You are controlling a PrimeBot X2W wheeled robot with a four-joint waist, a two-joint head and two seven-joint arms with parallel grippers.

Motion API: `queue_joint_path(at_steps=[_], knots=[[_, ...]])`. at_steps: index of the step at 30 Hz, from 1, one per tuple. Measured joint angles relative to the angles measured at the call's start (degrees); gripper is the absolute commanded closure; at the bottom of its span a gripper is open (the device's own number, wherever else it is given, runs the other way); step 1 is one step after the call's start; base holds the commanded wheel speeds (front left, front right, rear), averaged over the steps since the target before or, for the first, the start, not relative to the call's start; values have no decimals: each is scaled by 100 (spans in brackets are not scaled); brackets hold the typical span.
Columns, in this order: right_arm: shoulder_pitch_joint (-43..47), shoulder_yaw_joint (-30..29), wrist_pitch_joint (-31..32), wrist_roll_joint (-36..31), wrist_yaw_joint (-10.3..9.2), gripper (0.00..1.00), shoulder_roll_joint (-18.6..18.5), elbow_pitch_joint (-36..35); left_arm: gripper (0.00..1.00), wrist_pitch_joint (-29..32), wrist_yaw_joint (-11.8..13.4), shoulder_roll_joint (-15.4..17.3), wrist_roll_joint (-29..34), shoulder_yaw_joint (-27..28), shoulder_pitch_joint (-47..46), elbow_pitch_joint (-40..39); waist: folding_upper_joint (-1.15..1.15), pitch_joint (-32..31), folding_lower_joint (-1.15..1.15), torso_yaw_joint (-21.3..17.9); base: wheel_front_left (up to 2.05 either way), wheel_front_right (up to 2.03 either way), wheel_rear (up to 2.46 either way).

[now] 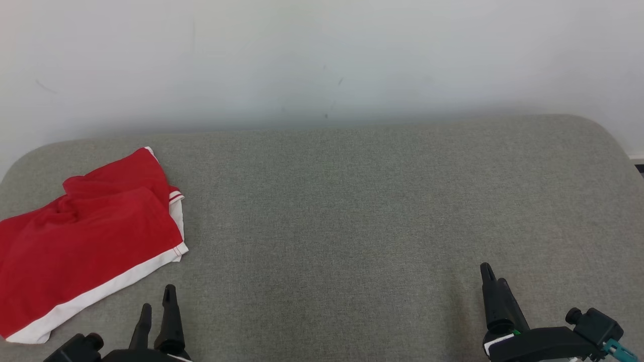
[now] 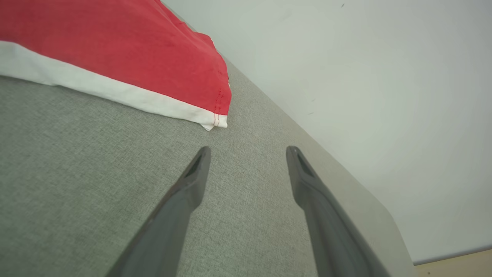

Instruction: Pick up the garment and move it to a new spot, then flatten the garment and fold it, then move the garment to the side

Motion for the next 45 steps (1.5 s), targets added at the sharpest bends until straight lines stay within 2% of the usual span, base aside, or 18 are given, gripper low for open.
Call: queue_joint_path(at_steps=[11,19,31,38,45], knots=[[48,14,-202,-990,1,0,-2,21,0,-200,400,162,809,-328,54,-5,0,9,0,-3,0,0,0],[71,29,-348,-1552,2,0,-2,0,0,-342,490,260,1306,-511,85,-81,0,8,0,-9,0,0,0],[157,45,-531,-2342,7,0,-3,-30,0,-537,543,313,1998,-579,172,-227,0,9,0,-17,0,0,0],[185,31,-633,-2703,8,0,-4,-36,0,-642,341,286,2319,-481,217,-322,0,8,0,-14,0,0,0],[243,8,-717,-3100,9,0,-5,-37,0,-733,286,214,2772,-364,315,-299,0,2,0,-5,0,0,0]])
